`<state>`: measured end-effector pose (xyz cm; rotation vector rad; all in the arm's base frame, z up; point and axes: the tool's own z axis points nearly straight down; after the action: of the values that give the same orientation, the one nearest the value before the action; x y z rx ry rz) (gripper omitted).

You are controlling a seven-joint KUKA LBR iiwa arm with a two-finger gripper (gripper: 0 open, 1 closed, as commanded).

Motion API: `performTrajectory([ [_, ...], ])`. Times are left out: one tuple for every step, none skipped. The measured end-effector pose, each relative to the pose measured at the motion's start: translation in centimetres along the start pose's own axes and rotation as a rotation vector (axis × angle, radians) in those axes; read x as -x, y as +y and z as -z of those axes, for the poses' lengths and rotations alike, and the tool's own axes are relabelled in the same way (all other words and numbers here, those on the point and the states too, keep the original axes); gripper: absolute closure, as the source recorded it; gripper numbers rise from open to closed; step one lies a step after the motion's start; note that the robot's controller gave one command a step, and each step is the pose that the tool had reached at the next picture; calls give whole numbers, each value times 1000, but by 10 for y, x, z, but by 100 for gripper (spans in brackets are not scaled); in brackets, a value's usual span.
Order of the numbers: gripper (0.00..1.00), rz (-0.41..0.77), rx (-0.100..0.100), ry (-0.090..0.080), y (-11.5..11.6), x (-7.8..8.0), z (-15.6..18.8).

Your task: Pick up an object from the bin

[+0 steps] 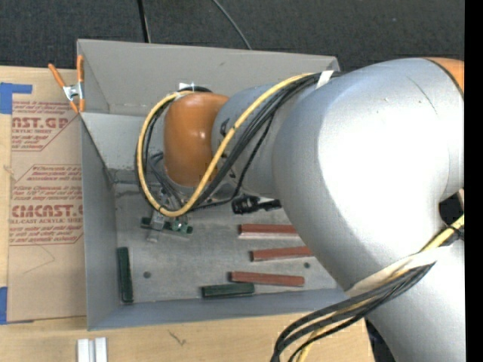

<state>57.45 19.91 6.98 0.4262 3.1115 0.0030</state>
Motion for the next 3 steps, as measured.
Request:
performTrajectory([
  [100, 0, 0, 0, 0, 0, 0],
  [100, 49, -6, 6, -7, -6, 52],
  [100, 63, -1, 0, 0, -4, 101],
])
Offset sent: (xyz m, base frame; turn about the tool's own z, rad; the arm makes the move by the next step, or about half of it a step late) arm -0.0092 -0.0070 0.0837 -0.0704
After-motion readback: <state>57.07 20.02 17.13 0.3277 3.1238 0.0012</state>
